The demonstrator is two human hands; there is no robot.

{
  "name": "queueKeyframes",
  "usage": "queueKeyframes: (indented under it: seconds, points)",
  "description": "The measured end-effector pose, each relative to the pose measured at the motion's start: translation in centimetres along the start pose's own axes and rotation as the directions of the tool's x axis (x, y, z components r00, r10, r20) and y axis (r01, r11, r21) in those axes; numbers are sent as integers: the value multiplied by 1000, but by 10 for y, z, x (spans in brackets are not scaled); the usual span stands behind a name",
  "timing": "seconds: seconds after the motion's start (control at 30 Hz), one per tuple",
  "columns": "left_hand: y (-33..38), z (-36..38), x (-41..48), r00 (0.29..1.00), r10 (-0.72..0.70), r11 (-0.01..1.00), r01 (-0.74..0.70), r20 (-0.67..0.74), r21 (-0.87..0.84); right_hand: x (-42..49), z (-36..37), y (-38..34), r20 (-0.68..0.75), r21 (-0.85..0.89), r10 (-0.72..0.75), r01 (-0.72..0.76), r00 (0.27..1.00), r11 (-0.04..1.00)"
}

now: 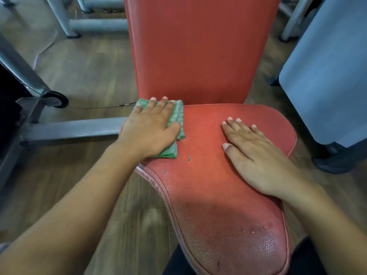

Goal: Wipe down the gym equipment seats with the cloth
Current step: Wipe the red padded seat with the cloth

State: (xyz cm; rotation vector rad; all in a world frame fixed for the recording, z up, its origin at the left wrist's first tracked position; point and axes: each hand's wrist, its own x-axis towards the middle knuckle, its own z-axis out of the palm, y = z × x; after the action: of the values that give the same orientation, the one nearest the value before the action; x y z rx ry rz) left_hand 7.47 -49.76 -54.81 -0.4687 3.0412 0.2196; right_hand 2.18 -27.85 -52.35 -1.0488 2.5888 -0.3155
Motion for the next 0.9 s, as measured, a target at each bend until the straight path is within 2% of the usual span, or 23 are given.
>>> queueKeyframes:
  seconds: [0.13,0.2,0.3,0.4,0.5,0.6,0.67,0.73,0.8,0.9]
  points:
    - [23,10,-18,979,199,980,-199,-42,6,1,1,1,-6,-9,-4,4,1000,1000]
    - [12,9,-36,972,231,972,-233,-45,-33,2,2,2,-9,-8,-9,9,1000,1000]
    - [-14,4,-33,989,126,991,-129,-70,-31,3,3,3,-16,-12,-20,20,1000,1000]
    - [-14,2,-5,1000,0,1000,-1,-31,-28,2,3,3,-18,-11,-18,18,1000,1000]
    - [7,6,-10,993,109,993,-108,-52,37,2,3,2,-18,-12,-14,14,1000,1000]
    - [0,9,-43,971,226,973,-229,-78,-25,2,3,2,-18,-12,-16,16,1000,1000]
    - [-18,6,-51,981,177,980,-183,-82,-81,2,3,2,-18,-7,-18,18,1000,1000]
    - [-30,1,-39,998,48,990,-53,-43,-128,3,3,2,-21,-8,-17,17,1000,1000]
    - [-24,0,-20,999,-31,995,29,-17,-92,3,3,1,-23,-8,-14,14,1000,1000]
    - [9,5,-16,997,62,998,-61,-49,20,3,3,0,-27,-10,-12,11,1000,1000]
